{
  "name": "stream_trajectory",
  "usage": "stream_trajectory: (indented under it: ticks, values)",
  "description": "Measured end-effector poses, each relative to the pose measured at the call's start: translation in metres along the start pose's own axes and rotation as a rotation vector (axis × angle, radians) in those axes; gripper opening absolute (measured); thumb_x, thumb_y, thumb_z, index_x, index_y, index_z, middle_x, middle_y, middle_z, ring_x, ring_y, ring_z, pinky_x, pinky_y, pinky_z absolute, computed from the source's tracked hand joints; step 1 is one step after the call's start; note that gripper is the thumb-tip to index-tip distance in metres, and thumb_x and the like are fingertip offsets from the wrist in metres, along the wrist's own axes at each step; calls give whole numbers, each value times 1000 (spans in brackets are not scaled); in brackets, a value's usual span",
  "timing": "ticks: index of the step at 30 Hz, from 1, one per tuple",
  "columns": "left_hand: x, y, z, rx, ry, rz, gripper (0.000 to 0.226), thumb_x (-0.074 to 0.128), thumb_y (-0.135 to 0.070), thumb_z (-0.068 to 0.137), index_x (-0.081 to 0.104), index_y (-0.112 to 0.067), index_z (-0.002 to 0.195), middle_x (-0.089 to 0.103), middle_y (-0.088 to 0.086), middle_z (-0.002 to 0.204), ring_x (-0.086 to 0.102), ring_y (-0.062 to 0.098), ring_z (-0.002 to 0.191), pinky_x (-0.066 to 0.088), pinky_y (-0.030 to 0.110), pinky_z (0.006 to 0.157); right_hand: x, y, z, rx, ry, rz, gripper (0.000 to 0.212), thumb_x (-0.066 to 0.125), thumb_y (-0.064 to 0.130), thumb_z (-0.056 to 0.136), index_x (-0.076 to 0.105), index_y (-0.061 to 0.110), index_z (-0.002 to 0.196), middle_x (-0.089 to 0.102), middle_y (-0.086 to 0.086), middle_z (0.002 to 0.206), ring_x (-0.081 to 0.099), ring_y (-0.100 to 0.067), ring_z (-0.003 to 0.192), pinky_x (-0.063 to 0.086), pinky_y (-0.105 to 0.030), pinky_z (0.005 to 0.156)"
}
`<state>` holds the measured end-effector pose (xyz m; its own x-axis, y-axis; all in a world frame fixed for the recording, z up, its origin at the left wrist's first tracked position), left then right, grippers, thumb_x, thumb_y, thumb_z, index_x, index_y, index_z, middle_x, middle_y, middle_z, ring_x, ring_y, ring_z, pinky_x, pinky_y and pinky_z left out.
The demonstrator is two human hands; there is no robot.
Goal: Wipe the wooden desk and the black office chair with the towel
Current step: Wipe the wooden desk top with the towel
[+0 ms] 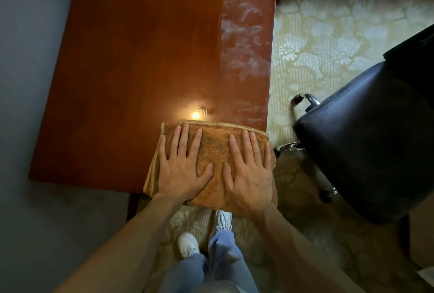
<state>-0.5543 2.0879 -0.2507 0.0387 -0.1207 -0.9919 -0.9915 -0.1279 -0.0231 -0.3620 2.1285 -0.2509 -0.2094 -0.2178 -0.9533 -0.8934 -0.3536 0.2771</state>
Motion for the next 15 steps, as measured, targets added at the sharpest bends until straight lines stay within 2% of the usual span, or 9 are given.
stream_trajectory:
  ticks: [9,15]
  values:
    - [-4,2,27,22,7,5,84,31,-64,95,15,-21,165,6,13,172,4,28,159,6,59,126,-7,-6,37,-16,29,-45,69,31,55,102,18,28,165,11,-6,173,2,-21,160,0,-54,128]
    - [-7,2,52,44,14,6,83,31,-63,95,13,-22,165,4,12,172,3,28,159,7,60,125,-13,-10,61,-38,10,-60,69,36,53,102,22,27,164,13,-7,172,5,-22,160,4,-55,128]
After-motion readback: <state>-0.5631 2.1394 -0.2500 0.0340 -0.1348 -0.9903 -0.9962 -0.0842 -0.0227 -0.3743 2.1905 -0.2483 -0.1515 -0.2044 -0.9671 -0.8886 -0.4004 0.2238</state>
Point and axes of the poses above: each hand's wrist, its own z-axis towards the middle knuckle, its own x-axis out of the palm, y = z × x, the point moved 1 cm from there along z, towards the middle knuckle
